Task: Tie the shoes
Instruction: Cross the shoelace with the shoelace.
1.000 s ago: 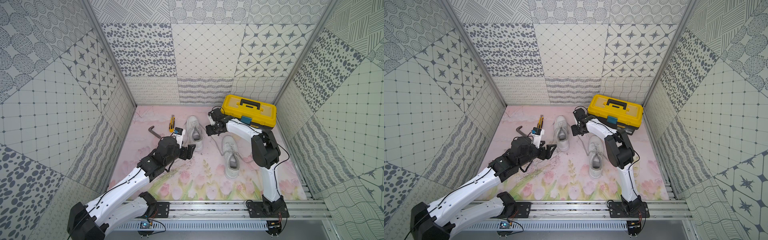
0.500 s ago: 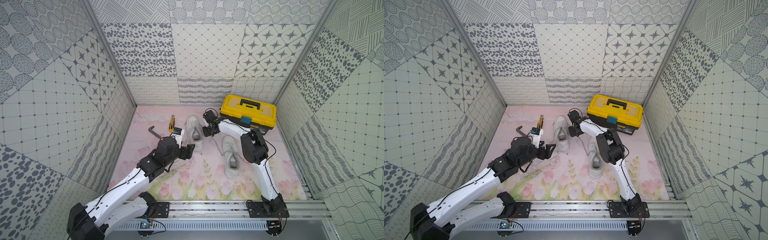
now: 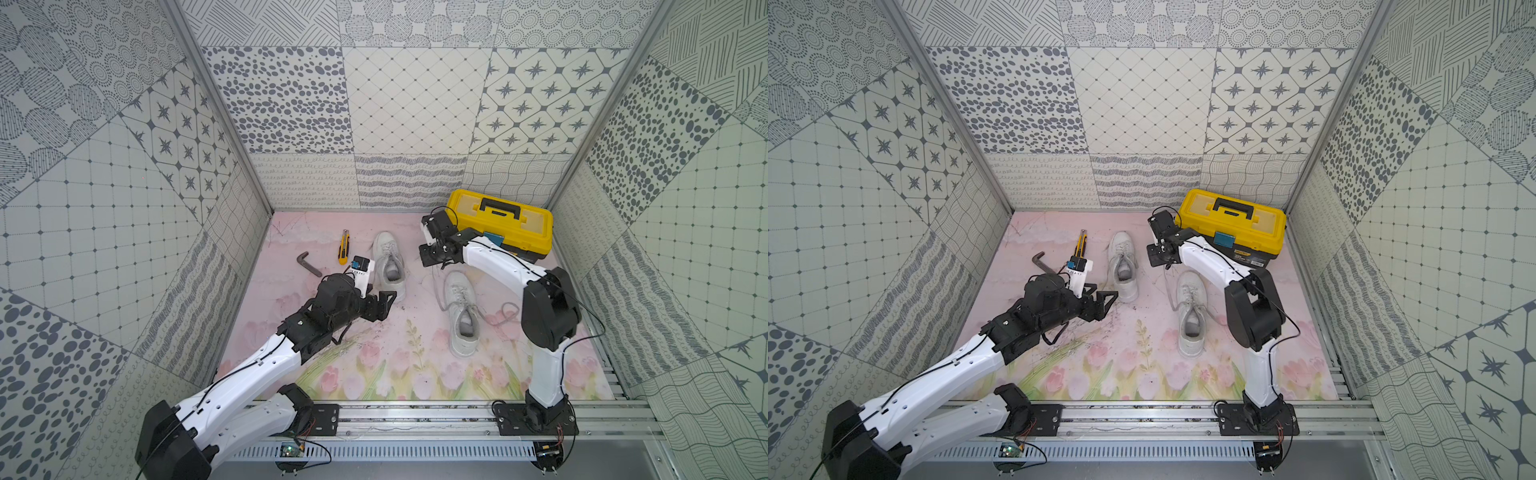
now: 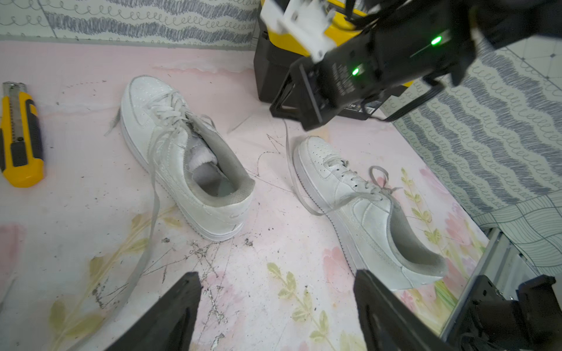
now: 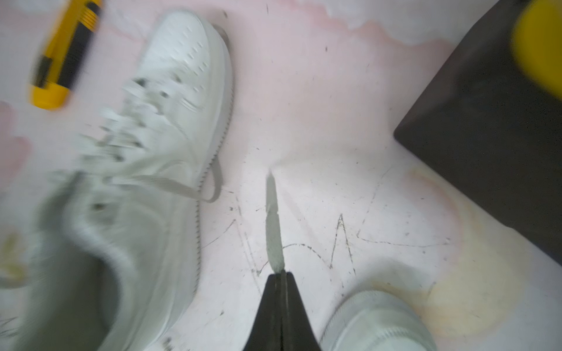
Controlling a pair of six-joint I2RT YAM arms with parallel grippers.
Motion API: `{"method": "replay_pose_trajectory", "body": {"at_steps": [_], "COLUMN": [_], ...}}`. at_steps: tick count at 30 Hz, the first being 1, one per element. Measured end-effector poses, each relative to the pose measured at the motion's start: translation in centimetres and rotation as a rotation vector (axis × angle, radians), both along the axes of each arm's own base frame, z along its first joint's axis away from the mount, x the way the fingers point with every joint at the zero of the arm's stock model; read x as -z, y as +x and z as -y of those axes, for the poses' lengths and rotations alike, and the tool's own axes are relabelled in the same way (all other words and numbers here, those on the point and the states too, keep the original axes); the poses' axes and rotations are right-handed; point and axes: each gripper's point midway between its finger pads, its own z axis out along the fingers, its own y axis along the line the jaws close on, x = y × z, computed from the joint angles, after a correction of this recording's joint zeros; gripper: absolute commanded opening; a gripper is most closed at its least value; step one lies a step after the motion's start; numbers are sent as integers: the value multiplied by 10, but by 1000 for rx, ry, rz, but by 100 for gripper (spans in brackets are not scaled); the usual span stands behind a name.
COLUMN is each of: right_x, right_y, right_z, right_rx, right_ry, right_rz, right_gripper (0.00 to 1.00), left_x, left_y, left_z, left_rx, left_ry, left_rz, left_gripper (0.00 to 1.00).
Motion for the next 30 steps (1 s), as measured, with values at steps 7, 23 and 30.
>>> {"method": "replay_pose_trajectory", "body": {"at_steps": [7,23,30], "right_x": [-117,-121,-130], "right_y": [-37,-75,-83], "right_z": [34,78,88], "right_rx": [61,184,216], "right_ry": [211,267,303], "right_rz": [215,216,234], "right_gripper": [0,0,0], "left_x": [12,25,23], "left_y": [3,34,58], "left_z": [33,162,209], "left_rx": [116,370,432], "left_ry": [-59,-128,-155], "left_rz": [-43,-99,-69], "left_gripper": [84,81,79]}}
